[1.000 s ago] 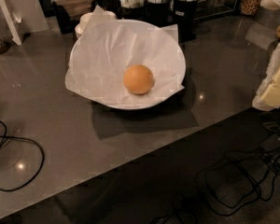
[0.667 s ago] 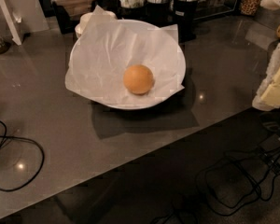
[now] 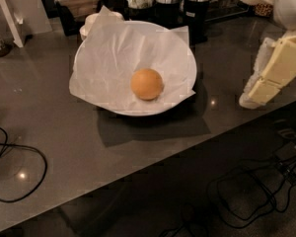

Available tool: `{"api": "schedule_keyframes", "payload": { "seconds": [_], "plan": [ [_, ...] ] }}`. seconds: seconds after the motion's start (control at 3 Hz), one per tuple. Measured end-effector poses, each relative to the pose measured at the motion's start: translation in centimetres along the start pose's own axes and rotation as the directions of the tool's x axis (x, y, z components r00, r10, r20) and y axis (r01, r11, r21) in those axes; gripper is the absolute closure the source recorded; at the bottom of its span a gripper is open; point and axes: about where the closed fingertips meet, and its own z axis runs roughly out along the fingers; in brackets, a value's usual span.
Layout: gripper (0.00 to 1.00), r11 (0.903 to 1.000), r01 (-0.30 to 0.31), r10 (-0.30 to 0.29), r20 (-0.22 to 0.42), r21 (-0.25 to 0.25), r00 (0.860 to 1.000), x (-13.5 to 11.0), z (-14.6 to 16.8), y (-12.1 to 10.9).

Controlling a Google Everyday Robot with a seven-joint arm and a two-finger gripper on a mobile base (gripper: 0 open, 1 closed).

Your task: Pick orange from white bowl

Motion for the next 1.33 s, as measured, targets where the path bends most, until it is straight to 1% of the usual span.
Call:
{"api": "schedule_keyframes", "payload": {
  "seconds": [0.33,0.67,1.0,1.33],
  "plan": [
    [0.0,0.991,0.117,-0.101,0.209,-0.065,0.973,-6.1,2.1,-0.4],
    [0.0,0.9781,0.184,-0.141,0.334,-0.098,0.932,-10.9,5.0,-1.5],
    [0.0,0.9795,0.176,-0.128,0.368,-0.098,0.921,-13.2,8.2,-3.8],
    [0.0,0.985,0.105,-0.051,0.356,-0.137,0.933,-13.6,14.7,-7.7]
  ]
}}
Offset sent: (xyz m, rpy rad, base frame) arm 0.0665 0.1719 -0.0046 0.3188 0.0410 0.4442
